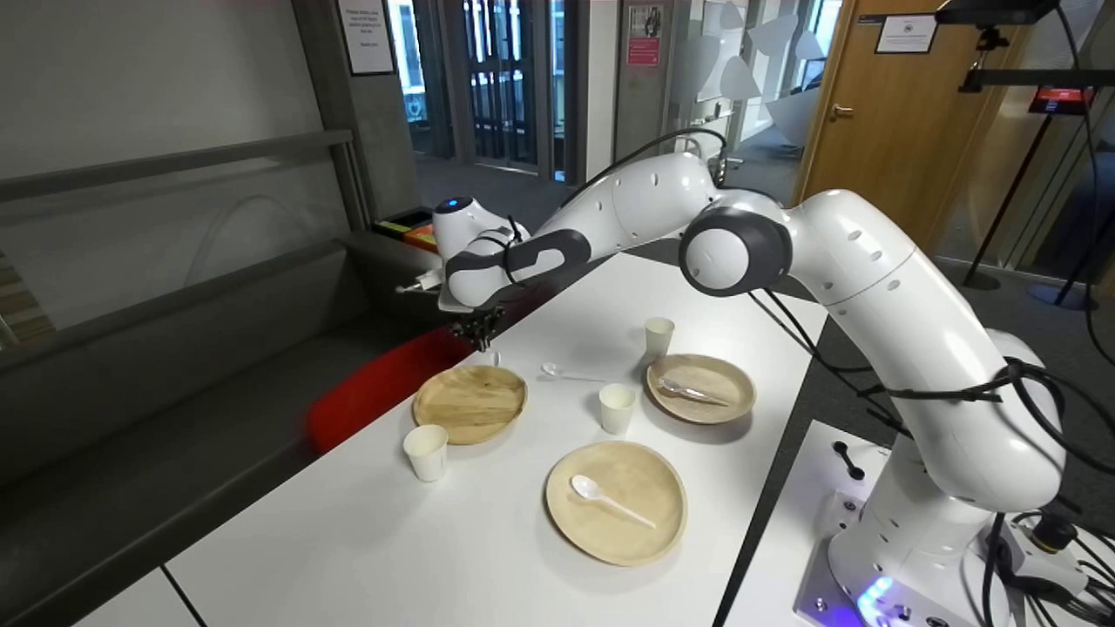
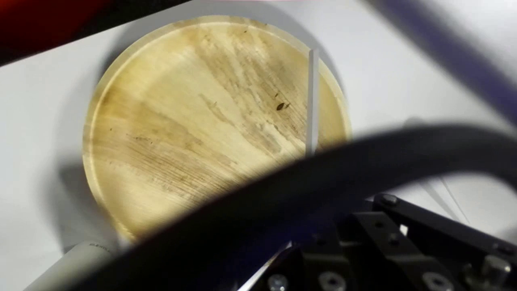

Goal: Put the spoon on the wooden plate to the left

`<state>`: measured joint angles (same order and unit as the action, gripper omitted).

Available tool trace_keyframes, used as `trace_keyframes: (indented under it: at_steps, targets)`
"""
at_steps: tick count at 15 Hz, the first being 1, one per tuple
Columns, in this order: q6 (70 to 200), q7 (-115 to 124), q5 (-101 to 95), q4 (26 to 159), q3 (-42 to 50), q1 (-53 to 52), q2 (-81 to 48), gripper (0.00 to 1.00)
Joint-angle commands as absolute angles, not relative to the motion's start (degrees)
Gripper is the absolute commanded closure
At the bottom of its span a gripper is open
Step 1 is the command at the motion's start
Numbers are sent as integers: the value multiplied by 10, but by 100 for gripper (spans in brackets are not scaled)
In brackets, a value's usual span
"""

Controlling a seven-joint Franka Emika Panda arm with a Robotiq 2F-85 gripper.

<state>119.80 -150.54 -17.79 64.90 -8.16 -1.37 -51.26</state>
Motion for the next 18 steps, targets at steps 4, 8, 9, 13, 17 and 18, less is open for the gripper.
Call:
trace_keyframes:
  at_steps: [4, 8, 9, 13, 17, 18]
  targets:
    - [1182, -1491, -386, 652, -350, 98, -572, 99]
    - [1170, -1490, -485, 674, -481, 172, -608, 99]
    - [1176, -1490, -481, 675, -476, 181, -596, 99]
    - [1178, -1492, -480, 688, -489, 230, -560, 99]
    - [1181, -1493, -498, 698, -513, 254, -548, 99]
    - [1177, -1493, -508, 701, -535, 262, -558, 99]
